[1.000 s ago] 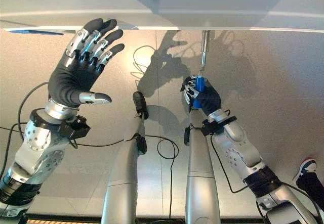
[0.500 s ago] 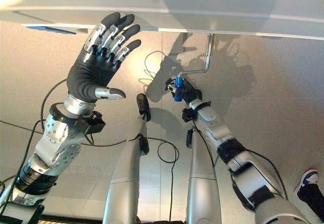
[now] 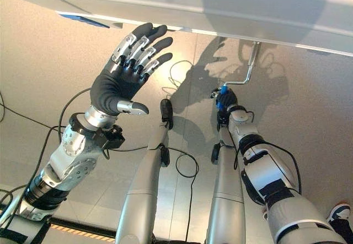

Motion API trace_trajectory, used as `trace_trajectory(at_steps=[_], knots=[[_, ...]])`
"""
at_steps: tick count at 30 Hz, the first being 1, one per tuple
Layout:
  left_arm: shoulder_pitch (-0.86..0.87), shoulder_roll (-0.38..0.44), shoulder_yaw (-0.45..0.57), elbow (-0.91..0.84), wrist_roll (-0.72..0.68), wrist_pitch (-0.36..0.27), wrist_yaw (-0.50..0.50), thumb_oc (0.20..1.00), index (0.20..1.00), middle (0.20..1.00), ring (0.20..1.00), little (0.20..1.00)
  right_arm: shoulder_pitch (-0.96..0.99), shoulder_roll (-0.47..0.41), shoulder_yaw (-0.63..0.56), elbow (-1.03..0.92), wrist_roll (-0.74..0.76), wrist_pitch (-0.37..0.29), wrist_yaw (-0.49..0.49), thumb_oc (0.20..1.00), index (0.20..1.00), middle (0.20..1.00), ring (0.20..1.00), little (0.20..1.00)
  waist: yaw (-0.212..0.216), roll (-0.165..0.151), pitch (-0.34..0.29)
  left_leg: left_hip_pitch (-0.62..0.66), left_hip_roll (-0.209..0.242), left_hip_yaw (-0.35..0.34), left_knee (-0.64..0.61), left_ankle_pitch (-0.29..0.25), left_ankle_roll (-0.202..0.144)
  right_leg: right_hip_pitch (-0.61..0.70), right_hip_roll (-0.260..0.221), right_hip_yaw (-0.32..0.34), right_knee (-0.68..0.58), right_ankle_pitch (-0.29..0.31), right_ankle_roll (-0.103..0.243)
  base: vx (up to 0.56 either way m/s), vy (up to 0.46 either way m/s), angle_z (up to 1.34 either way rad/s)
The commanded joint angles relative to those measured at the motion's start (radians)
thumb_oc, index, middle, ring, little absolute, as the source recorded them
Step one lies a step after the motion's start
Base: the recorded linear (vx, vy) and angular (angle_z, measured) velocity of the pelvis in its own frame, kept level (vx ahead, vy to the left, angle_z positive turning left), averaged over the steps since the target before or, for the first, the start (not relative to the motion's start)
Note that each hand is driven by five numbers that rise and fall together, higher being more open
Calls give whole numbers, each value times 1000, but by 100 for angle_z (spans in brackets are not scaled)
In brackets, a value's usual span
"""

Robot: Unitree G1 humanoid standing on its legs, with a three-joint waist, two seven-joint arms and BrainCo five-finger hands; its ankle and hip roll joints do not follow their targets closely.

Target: Raise the hospital bed

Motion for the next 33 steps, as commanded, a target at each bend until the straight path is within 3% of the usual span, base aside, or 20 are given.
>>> trace_trajectory(at_steps=[1,13,20,23,24,25,26,28,33], knots=[[-14,-6,10,-96,-3,-41,-17,1000,1000,1000,1000,1000,40,-184,-40,65,14,7,-53,200,200,200,200,200,-32,62,-18,13,-10,14,119,-133,0,52,16,-32,-101,63,78,5,2,4],[-20,62,8,-88,12,-49,-17,1000,1000,1000,1000,1000,155,-405,-197,154,80,9,-102,200,200,200,200,200,-54,61,-18,22,-12,19,123,-141,2,53,15,-26,-89,52,79,1,0,1],[10,75,59,-87,22,-61,10,1000,1000,1000,1000,1000,276,-447,-326,21,189,-72,-168,200,200,200,200,200,-88,34,-18,43,-10,22,113,-144,-1,69,18,-25,-96,51,81,3,-5,3],[37,66,90,-95,28,-63,18,1000,1000,1000,1000,1000,328,-427,-365,-140,182,-122,-218,200,200,200,200,200,-97,27,-18,48,-9,24,109,-143,-1,73,19,-25,-99,52,82,1,1,1],[69,54,134,-101,39,-62,26,1000,1000,1000,1000,1000,440,-389,-403,-454,119,-185,-259,200,200,200,200,200,-111,18,-18,46,-8,25,109,-141,0,68,23,-20,-99,53,83,0,0,0],[82,49,162,-104,50,-64,30,1000,1000,1000,1000,1000,500,-366,-424,-625,91,-227,-261,200,200,200,200,200,-122,13,-18,43,-8,25,109,-141,2,63,25,-17,-98,55,84,4,5,-7],[86,51,159,-108,51,-62,31,1000,1000,1000,1000,1000,521,-357,-436,-650,78,-218,-274,200,200,200,200,200,-119,10,-18,47,-8,25,109,-141,2,66,24,-17,-97,54,84,1,-5,-9],[106,39,202,-109,61,-65,32,1000,1000,1000,1000,1000,634,-285,-502,-1019,36,-314,-240,200,200,200,200,200,-143,-5,-18,46,-6,27,105,-140,4,66,27,-13,-99,54,85,-2,-5,-11],[179,35,262,-95,60,-56,18,1000,1000,1000,1000,1000,752,-184,-535,-1354,43,-348,-138,200,200,200,200,200,-163,-26,-18,60,-1,32,103,-139,7,81,29,-13,-101,56,85,-5,-6,-6]])
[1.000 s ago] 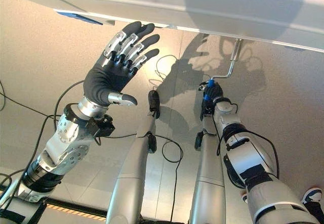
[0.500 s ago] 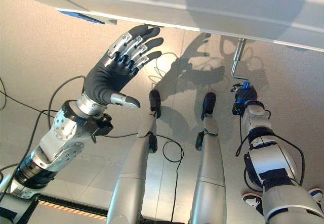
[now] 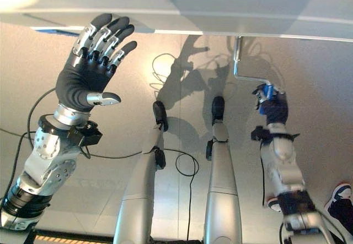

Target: Raise the hospital bed

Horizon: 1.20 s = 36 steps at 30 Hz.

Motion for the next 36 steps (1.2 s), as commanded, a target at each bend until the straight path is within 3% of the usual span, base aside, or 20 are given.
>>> trace_trajectory(at_steps=[1,4,11,12,13,14,15,22,23,27,30,31,32,33,36], knots=[[54,11,67,-66,37,-50,-24,1000,1000,1000,1000,1000,15,-33,-189,-211,71,-218,61,200,200,200,200,200,-30,-27,-22,60,12,15,94,-119,-13,72,37,-39,-75,51,60,0,0,0],[94,36,102,-79,43,-46,-30,1000,1000,1000,1000,1000,35,-21,-163,-304,135,-216,133,200,200,200,200,200,-33,-35,-22,74,14,15,91,-117,-15,89,37,-40,-79,53,61,0,0,0],[133,58,135,-97,29,-58,-53,1000,1000,1000,1000,1000,52,-100,-113,-394,192,-179,229,200,200,200,200,200,-32,-51,-22,85,15,16,86,-112,-19,106,38,-46,-89,63,62,0,0,0],[131,59,135,-93,35,-57,-56,1000,1000,1000,1000,1000,47,-107,-104,-389,188,-170,227,344,344,344,344,344,-31,-52,-22,84,16,16,89,-113,-18,105,38,-48,-87,64,61,0,0,0],[131,59,135,-93,35,-57,-56,1000,1000,1000,1000,1000,47,-107,-104,-389,189,-170,227,382,382,382,382,382,-32,-52,-22,84,16,16,89,-114,-18,105,38,-48,-87,64,61,0,0,0],[129,57,132,-89,38,-60,-57,1000,1000,1000,1000,1000,40,-105,-89,-378,202,-164,237,536,536,536,536,536,-30,-54,-22,85,16,16,90,-114,-18,106,38,-47,-88,64,60,0,0,0],[128,54,131,-83,42,-60,-56,1000,1000,1000,1000,1000,39,-110,-76,-378,196,-158,245,1000,1000,1000,1000,1000,-30,-55,-22,85,16,16,91,-113,-18,106,38,-48,-86,65,60,0,0,0],[143,-55,54,133,105,-49,-9,1000,1000,1000,1000,1000,49,-86,32,-196,175,-99,231,1000,1000,1000,1000,1000,-23,-60,-22,140,17,13,71,-100,-23,165,34,-61,-104,71,59,-4,-3,-1],[138,-79,15,286,184,-35,16,1000,1000,1000,1000,1000,37,-78,72,-115,144,-83,231,1000,1000,1000,1000,1000,-18,-62,-22,181,16,8,56,-93,-25,206,33,-68,-112,71,60,-24,-23,-3],[107,-143,-67,608,384,-13,64,1000,1000,1000,1000,1000,15,-44,146,68,125,-46,233,1000,1000,1000,1000,1000,-9,-71,-22,302,19,7,16,-85,-29,328,30,-83,-132,68,60,-10,-15,-1],[98,-227,-109,834,437,5,82,1000,1000,1000,1000,1000,7,14,169,248,98,-24,203,1000,1000,1000,1000,1000,-3,-75,-22,419,21,1,-30,-80,-32,439,29,-99,-164,65,60,12,-6,1],[98,-227,-109,835,437,4,82,1000,1000,1000,1000,1000,7,14,169,248,98,-24,203,1000,1000,1000,1000,1000,-3,-75,-22,420,21,1,-31,-80,-32,440,29,-99,-164,65,60,61,-3,-1],[97,-277,-116,968,482,12,100,1000,1000,1000,1000,1000,4,56,163,383,63,-17,171,1000,1000,1000,1000,1000,-1,-80,-22,500,22,-1,-58,-82,-33,521,29,-105,-188,62,62,31,4,0],[95,-277,-116,968,482,12,100,1000,1000,1000,1000,1000,3,55,162,383,63,-17,171,1000,1000,1000,1000,1000,-1,-80,-22,498,21,-1,-61,-78,-33,520,29,-105,-191,65,61,84,-18,2],[109,-340,-118,1166,525,30,108,1000,1000,1000,1000,1000,-7,106,166,638,23,18,153,1000,1000,1000,1000,1000,14,-80,-32,633,24,-11,-96,-86,-35,661,35,-125,-223,55,61,87,-39,8]])
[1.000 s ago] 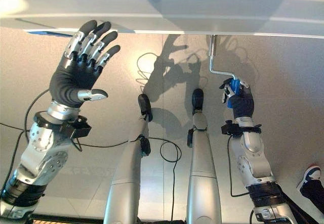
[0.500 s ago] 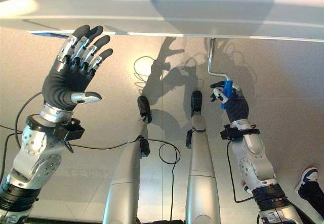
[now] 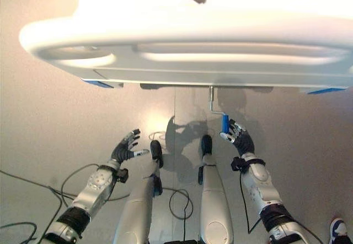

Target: Raise the hospital bed

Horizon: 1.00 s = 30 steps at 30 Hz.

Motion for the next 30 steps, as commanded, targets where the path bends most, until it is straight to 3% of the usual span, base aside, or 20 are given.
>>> trace_trajectory(at_steps=[1,5,6,9,14,20,30], knots=[[-1,1,15,81,67,-13,22,1000,1000,1000,1000,1000,8,-8,-26,94,-21,0,-12,1000,1000,1000,1000,1000,26,-11,-28,65,-12,-5,81,-95,-15,82,8,-52,-43,49,62,67,-27,4],[17,-38,34,224,85,3,25,1000,1000,1000,1000,1000,3,37,-61,308,-21,35,-13,1000,1000,1000,1000,1000,38,-6,-86,123,-12,-8,52,-98,-17,150,10,-59,-77,45,63,116,-20,10],[29,-53,45,283,95,10,24,1000,1000,1000,1000,1000,5,44,-72,431,-72,66,-15,1000,1000,1000,1000,1000,45,1,-130,155,-12,-14,34,-96,-17,188,9,-66,-101,46,64,77,-10,3],[55,-56,72,318,97,8,18,1000,1000,1000,1000,1000,35,47,-64,493,-168,94,-11,1000,1000,1000,1000,1000,51,0,-172,193,-11,-17,16,-95,-19,233,11,-73,-128,46,65,103,-15,9],[150,-48,136,296,99,-5,24,1000,1000,1000,1000,1000,147,54,-11,461,-403,107,-45,1000,1000,1000,1000,1000,60,-9,-290,314,-4,-19,-42,-95,-22,353,18,-80,-193,52,68,96,-5,7],[186,-78,173,369,118,14,30,1000,1000,1000,1000,1000,191,83,-18,451,-418,120,-33,1000,1000,1000,1000,1000,65,-20,-385,422,-2,-6,-109,-100,-17,454,24,-77,-254,54,72,75,13,-1],[190,-128,172,461,159,46,32,1000,1000,1000,1000,1000,221,113,-10,512,-485,139,-44,1000,1000,1000,1000,1000,63,-24,-445,493,3,-4,-135,-108,-16,537,24,-89,-281,45,66,55,11,-2]])
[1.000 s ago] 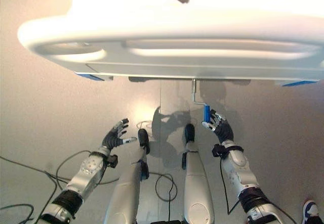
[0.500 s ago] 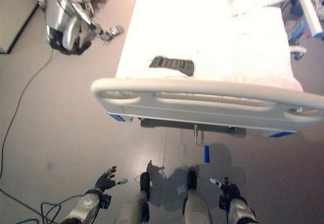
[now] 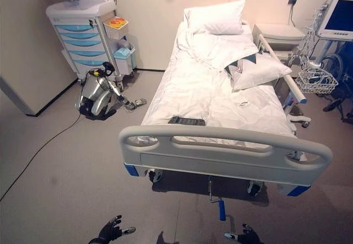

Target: Raise the hospital bed

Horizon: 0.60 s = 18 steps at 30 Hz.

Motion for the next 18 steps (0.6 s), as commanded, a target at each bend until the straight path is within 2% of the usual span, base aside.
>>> trace_trajectory(at_steps=[1,18], knots=[[-91,0,32,27,31,-15,16,1000,1000,1000,1000,1000,-72,13,-14,17,-12,-5,-22,1000,1000,1000,1000,1000,5,-26,49,78,-50,21,9,-58,18,11,-36,-13,32,16,91,0,0,0],[-99,-10,-2,22,51,-21,1,1000,1000,1000,1000,1000,-72,24,14,47,-45,1,-16,1000,1000,1000,1000,1000,8,-35,33,112,-42,26,12,-76,19,49,-32,-4,17,3,86,22,-3,0]])
